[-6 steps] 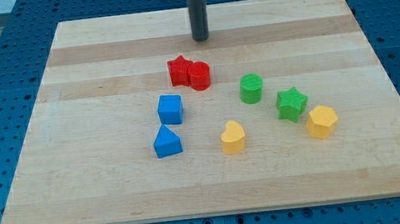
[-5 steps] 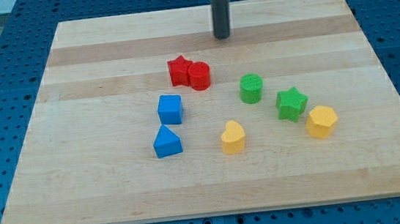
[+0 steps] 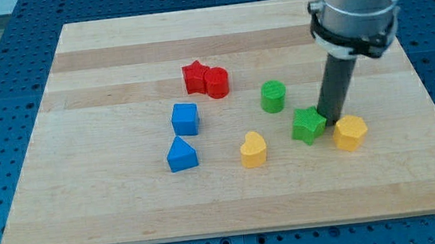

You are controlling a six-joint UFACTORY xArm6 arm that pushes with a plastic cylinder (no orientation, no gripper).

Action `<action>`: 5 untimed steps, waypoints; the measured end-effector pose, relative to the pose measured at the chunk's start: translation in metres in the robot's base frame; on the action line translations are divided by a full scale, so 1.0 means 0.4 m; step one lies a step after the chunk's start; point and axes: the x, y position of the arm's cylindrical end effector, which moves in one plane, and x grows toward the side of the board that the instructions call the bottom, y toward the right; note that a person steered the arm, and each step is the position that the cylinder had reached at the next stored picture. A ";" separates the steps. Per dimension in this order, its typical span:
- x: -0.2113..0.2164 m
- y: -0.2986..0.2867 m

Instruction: Push the green star into the blue blocks

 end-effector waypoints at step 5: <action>-0.023 -0.346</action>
